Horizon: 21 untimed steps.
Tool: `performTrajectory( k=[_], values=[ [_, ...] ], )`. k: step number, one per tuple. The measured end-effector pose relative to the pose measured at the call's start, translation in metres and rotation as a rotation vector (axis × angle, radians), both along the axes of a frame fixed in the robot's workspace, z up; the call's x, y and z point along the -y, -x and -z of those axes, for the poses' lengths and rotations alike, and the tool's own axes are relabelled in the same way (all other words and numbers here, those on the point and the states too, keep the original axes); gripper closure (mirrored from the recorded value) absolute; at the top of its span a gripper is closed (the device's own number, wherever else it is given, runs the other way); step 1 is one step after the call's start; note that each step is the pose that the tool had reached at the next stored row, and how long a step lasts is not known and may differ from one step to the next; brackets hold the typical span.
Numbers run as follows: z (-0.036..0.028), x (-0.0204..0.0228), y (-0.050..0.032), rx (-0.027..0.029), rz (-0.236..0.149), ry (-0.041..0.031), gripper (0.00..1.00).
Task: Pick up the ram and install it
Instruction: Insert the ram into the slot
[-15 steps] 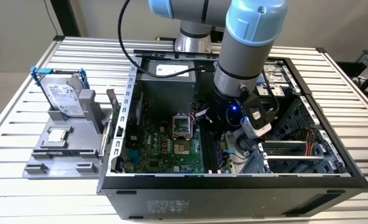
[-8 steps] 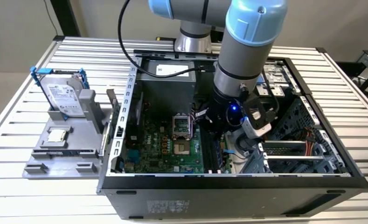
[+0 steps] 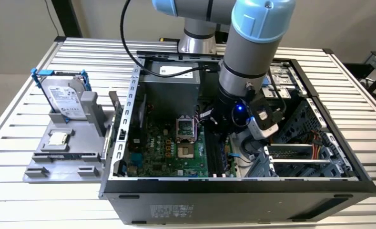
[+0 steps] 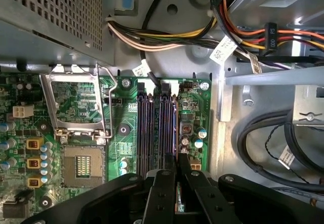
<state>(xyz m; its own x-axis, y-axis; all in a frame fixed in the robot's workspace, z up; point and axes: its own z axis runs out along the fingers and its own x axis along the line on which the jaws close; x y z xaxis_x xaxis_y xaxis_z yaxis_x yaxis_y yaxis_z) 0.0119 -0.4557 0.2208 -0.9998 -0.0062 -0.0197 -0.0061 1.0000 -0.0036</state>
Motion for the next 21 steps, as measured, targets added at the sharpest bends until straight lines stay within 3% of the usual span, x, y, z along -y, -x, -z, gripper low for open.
performTrajectory(
  k=[9,21],
  values=[
    [-0.0021,-0.0010,0.0003,0.0000,0.019,0.0036,1.00],
    [0.0026,-0.0016,0.0003,-0.0001,0.036,0.0043,1.00]
  ],
)
